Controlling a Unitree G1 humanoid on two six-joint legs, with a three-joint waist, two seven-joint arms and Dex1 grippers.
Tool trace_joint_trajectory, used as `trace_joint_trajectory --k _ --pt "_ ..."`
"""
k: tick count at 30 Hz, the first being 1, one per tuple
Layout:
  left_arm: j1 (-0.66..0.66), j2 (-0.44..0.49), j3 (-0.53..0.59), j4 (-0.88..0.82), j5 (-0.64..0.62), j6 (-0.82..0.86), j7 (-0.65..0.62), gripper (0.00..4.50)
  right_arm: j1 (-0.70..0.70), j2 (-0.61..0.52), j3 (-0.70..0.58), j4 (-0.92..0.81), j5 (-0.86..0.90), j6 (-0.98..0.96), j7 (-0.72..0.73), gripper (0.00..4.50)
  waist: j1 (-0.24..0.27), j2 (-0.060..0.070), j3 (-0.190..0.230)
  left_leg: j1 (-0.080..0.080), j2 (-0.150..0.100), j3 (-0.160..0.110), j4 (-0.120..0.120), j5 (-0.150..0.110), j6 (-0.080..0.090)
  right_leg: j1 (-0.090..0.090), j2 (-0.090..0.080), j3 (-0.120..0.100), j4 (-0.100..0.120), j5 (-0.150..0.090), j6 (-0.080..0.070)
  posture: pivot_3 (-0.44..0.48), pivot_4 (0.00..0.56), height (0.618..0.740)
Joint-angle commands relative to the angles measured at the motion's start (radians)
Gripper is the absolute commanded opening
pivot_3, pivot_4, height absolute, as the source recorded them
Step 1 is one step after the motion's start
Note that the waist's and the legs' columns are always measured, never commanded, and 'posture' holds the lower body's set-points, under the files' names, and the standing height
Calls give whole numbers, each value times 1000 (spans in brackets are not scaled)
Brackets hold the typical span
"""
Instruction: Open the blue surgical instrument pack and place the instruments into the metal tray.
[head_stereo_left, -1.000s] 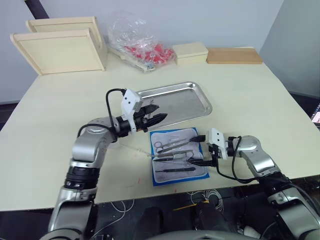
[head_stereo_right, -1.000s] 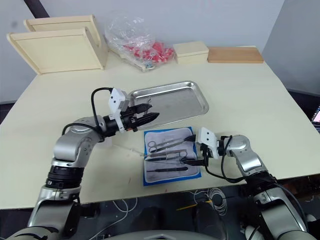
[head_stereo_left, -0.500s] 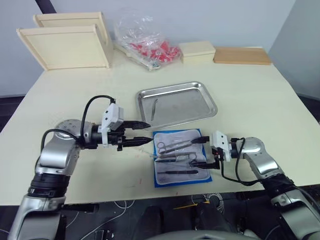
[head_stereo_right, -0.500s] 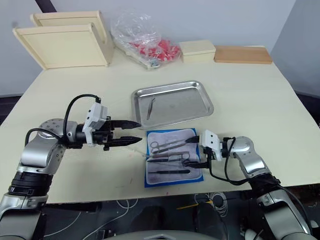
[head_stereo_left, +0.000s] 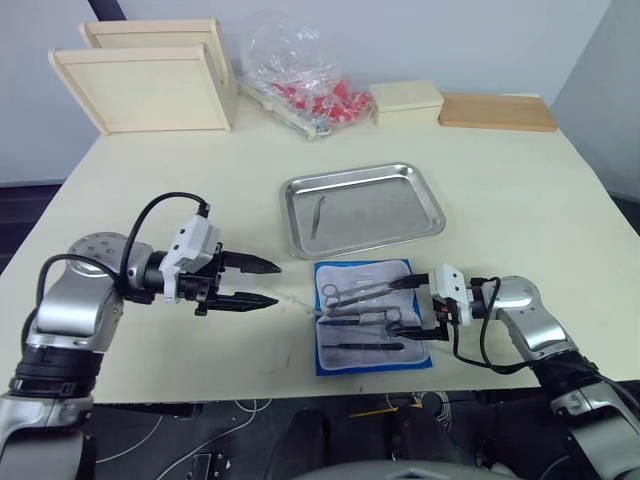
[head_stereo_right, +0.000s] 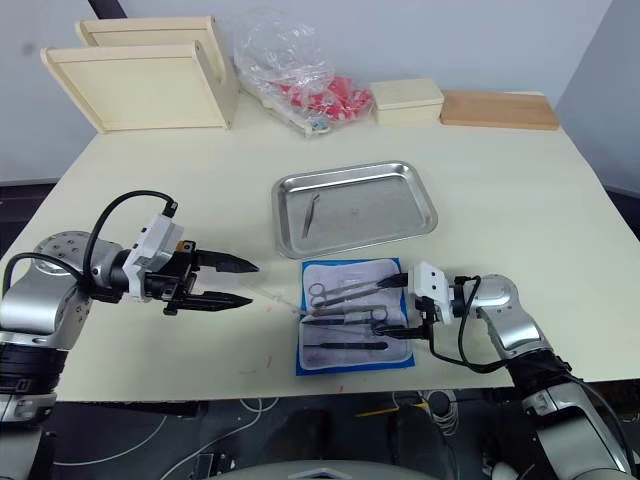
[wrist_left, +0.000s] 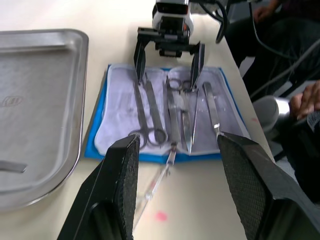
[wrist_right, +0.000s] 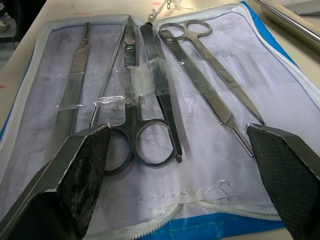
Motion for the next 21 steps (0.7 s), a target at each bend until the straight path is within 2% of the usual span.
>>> trace_joint_trajectory --k 1,11,21 --pt "-2 30 12 -21 -43 -13 -59 2591 50 -38 33 81 -75 16 -5 4500 6 0 0 0 0 -1 0 0 0 0 0 -1 0 0 0 0 150 740" --pt "-1 70 -10 -22 -69 -23 -59 2591 49 -55 13 80 -53 -10 17 4500 14 3 2 -7 -3 -10 6 0 0 0 3 -15 0 0 0 0 150 740" --pt "-5 74 -26 -40 -77 -19 -59 2591 36 -57 1 108 -51 -73 44 4500 14 5 4 -8 -7 -12 6 0 0 0 2 -16 1 0 6 0 150 740"
